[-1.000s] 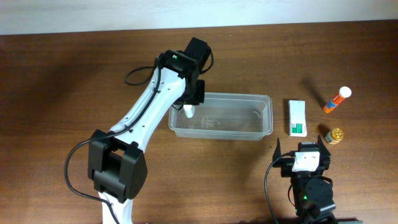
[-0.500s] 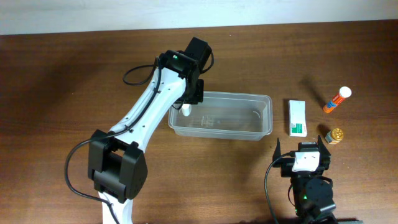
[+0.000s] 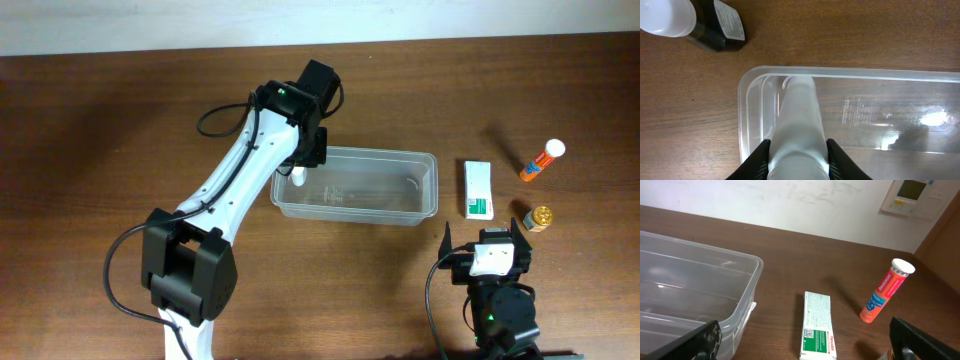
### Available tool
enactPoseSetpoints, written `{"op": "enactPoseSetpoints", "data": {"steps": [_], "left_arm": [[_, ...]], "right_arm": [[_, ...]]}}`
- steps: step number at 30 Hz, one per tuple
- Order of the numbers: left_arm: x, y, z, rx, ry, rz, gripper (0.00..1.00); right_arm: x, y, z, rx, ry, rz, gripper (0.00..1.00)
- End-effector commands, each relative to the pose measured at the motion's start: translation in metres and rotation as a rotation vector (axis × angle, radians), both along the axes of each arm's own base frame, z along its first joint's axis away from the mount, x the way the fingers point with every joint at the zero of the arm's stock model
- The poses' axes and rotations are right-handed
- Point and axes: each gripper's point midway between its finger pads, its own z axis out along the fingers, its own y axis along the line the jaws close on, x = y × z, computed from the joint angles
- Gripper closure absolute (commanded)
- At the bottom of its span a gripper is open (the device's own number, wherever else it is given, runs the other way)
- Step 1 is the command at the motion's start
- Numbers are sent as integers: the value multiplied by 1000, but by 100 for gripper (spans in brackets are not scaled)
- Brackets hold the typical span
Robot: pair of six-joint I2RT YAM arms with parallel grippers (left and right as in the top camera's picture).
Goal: Pack container
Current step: 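Lower the bottle into the container and open the left gripper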
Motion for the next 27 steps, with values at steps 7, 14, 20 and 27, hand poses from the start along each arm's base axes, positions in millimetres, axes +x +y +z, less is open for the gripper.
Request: {"op": "enactPoseSetpoints", "data": {"steps": [7,14,20,27], "left_arm": [[0,2,0,21,-10,15,70],[-2,6,-9,45,-2,17,70],[-6,10,-24,64,15,17,70],[-5,9,-28,60,8,17,70]], "right_arm": [[0,-1,2,-5,-5,0,2],[0,-1,2,-5,-4,0,2],[0,-1,2,-5,-5,0,2],[0,-1,2,-5,-5,0,2]]}}
